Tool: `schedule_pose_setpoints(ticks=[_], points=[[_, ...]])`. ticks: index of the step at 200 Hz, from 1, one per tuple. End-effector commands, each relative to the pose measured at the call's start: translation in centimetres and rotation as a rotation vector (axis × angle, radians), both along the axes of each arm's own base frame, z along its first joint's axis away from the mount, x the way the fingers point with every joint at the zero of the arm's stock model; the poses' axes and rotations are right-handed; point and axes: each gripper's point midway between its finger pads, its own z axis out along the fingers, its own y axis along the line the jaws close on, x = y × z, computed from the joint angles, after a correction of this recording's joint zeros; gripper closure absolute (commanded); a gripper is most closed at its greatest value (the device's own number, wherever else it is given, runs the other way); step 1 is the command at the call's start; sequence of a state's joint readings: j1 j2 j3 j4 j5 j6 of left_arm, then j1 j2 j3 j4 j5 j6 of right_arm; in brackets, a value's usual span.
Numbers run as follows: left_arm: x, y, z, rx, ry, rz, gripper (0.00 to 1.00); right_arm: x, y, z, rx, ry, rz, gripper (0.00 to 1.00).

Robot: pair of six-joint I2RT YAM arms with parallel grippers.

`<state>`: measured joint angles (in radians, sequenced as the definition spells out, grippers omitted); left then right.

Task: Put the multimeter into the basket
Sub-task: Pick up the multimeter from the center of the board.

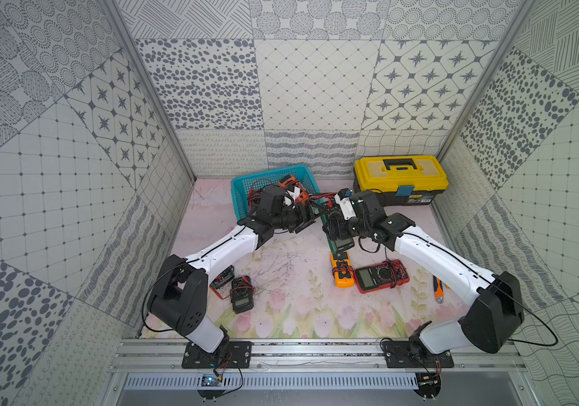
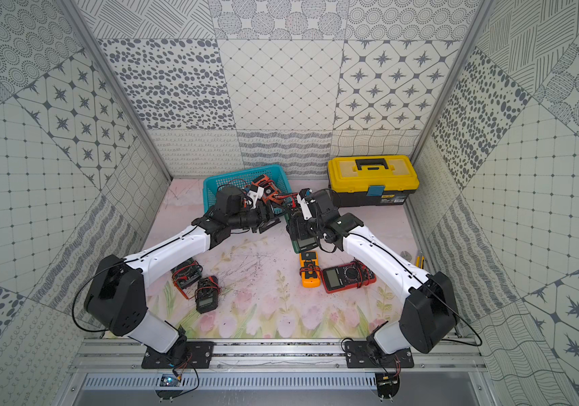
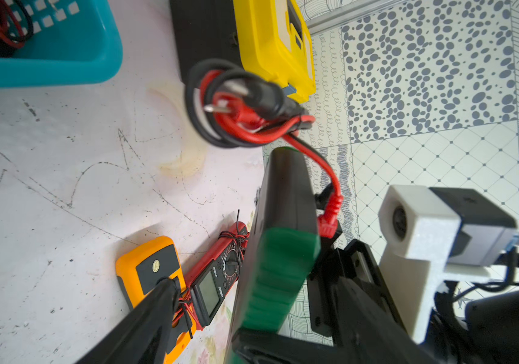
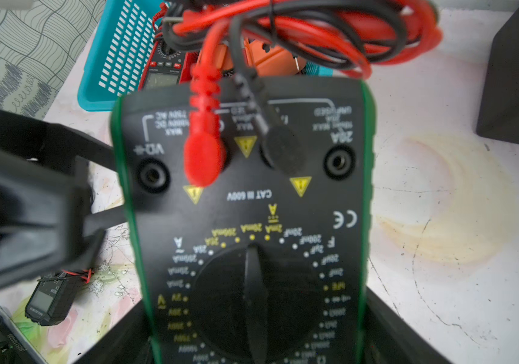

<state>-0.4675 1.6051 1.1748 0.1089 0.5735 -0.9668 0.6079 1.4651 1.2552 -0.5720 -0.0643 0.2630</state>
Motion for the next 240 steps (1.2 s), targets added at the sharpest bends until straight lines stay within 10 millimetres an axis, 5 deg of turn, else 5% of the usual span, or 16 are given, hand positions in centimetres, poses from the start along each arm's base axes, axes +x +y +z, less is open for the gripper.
schedule_pose_setpoints(ticks=[1, 47, 98, 118, 139, 151, 158, 206, 240], points=[[-0.2, -1.4, 2.2, -0.062, -0.062, -0.084, 0.18, 0.9, 1.8, 3.9, 0.086, -0.1, 0.019, 1.0], [-0.2, -2.1, 1.5, -0.072, -0.032, -0.114, 0.4, 0.9, 2.5, 4.4, 0.101, -0.098, 0.022, 1.0], [-0.1, -2.0, 2.0, -0.082, -0.045, -0.116, 1.0, 1.4, 3.2, 4.9, 0.126, -0.103, 0.023, 1.0], [0.6, -1.4, 2.8, -0.101, -0.054, -0.104, 1.0, 1.5, 3.1, 5.2, 0.133, -0.108, 0.013, 0.84], [1.6, -0.3, 4.2, -0.125, -0.081, -0.097, 1.0, 1.4, 2.9, 5.9, 0.154, -0.112, -0.002, 0.39], [2.5, 0.8, 5.1, -0.131, -0.098, -0.083, 1.0, 1.2, 2.8, 6.5, 0.167, -0.12, -0.009, 0.26], [3.1, 1.6, 5.8, -0.134, -0.11, -0.074, 1.0, 1.2, 2.5, 6.9, 0.175, -0.128, -0.02, 0.03], [7.8, 9.3, 9.0, -0.059, -0.194, -0.003, 1.0, 0.3, -0.7, 10.2, 0.222, -0.201, -0.139, 0.02], [11.3, 15.3, 8.3, -0.002, -0.179, 0.047, 1.0, -0.5, -3.5, 10.3, 0.191, -0.216, -0.237, 0.02]])
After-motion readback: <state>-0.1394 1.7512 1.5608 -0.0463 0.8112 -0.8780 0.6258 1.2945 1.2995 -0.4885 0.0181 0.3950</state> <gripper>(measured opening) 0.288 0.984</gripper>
